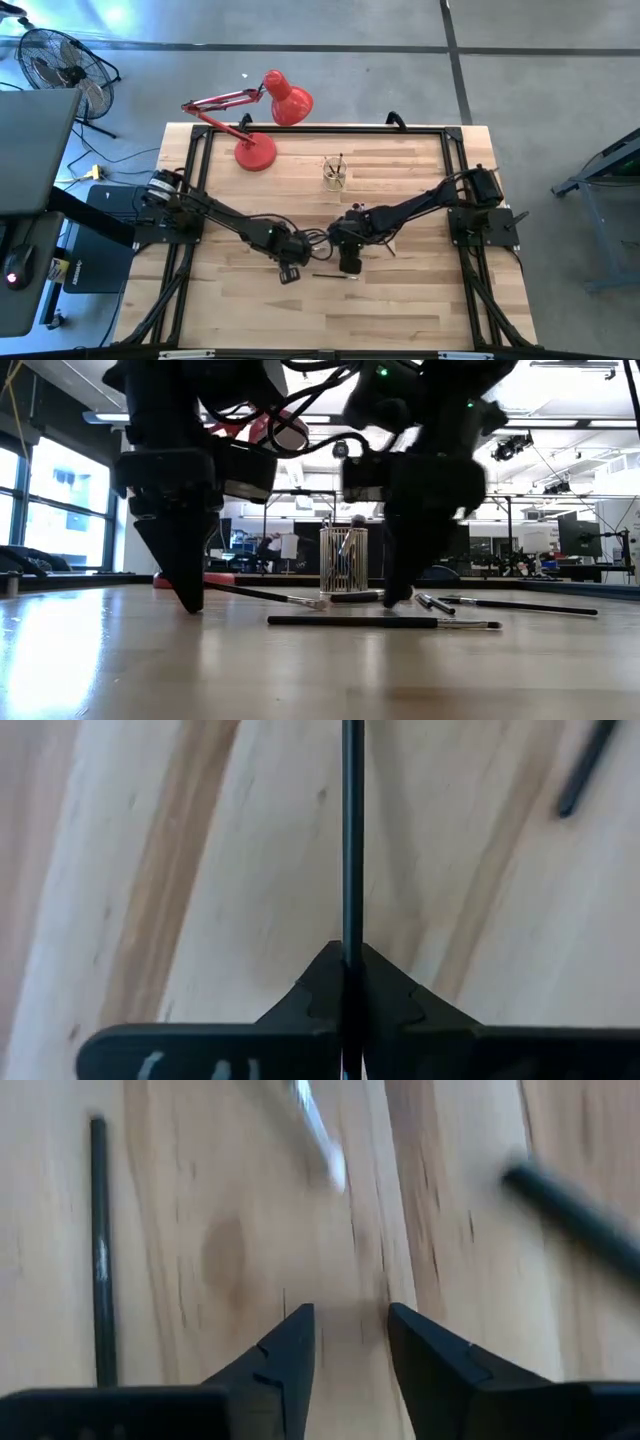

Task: Put items in baskets/containers
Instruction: Put the paint brush into the wire bin

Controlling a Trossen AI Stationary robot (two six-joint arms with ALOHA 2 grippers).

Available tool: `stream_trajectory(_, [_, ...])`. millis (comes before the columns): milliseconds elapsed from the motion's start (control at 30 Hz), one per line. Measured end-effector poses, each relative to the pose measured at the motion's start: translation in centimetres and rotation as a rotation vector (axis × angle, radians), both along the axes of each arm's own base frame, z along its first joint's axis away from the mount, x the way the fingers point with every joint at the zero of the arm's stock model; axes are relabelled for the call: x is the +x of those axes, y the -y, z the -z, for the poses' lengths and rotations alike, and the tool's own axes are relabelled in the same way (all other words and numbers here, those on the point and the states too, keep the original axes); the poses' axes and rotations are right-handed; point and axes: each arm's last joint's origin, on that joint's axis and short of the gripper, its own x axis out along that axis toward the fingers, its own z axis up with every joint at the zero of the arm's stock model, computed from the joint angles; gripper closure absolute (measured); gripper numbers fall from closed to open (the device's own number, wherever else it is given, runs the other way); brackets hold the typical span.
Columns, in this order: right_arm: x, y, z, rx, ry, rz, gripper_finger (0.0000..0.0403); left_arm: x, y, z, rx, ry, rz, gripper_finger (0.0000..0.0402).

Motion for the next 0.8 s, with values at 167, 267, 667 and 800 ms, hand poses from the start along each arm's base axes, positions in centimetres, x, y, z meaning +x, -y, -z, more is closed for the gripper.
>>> stream_trajectory(167, [-1.3,-0.1,-0.5,0.008,-0.106,0.055,0.0276,-1.4,0.6,0.0,0.055,0.012,-0.026,0.0396])
stream_trajectory(267, [-1.6,-0.4,-0.5,-0.006,-0.118,0.067,0.0284,-2.6,0.8,0.3,0.038,0.070,-0.090,0.0396])
stream_trajectory(667, [0.2,-2.6,-1.6,-0.006,0.175,0.251,0.0311,-7.7,1.3,0.8,-0.160,0.532,-0.397,0.0397])
stream_trajectory(800, [1.6,-2.6,-2.7,0.096,0.354,0.379,0.0303,-8.1,1.9,0.5,-0.178,0.663,-0.471,0.0397])
